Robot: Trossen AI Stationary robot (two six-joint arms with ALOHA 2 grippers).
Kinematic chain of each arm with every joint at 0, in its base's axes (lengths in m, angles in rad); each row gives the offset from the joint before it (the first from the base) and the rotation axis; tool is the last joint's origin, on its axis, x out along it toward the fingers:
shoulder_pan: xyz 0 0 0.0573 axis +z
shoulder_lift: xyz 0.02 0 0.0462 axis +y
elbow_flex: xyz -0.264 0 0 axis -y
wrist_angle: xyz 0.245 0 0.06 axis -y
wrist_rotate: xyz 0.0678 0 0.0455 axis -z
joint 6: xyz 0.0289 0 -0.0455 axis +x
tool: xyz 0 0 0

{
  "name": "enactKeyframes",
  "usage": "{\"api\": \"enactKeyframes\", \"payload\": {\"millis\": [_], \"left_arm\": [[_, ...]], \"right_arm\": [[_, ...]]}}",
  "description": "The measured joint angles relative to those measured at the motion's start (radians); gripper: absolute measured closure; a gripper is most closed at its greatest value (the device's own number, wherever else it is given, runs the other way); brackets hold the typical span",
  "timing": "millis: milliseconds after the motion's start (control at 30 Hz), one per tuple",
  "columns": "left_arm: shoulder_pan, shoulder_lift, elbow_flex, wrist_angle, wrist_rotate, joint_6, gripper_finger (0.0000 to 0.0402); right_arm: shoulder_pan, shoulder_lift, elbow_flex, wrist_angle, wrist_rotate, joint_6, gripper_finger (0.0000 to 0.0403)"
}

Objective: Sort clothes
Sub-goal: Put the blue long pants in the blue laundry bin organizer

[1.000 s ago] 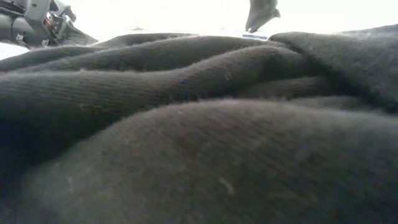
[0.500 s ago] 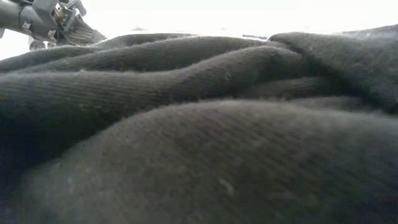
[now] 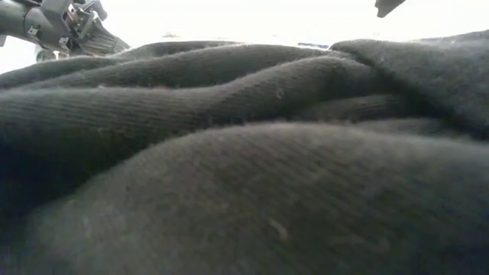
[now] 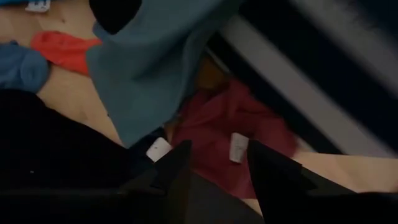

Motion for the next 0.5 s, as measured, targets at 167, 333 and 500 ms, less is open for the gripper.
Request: {"api": "enactKeyframes", "payload": {"millis": [167, 333, 500], "left_arm": [[0.000, 0.000, 0.000, 0.000, 0.000, 0.000, 0.0262], [0.000, 0.000, 0.000, -0.001, 0.000, -0.012, 0.0262], [0.000, 0.000, 0.000, -0.008, 0.000, -0.012, 0.0262]], "right_arm": [[0.003, 0.000, -0.210, 0.288, 0.033, 0.002, 0.0248], [-0.041, 0.000, -0.380, 0.584, 0.057, -0.102, 0.0248], [-0.100, 0.000, -0.510, 0.871, 0.055, -0.235, 0.0248]]}}
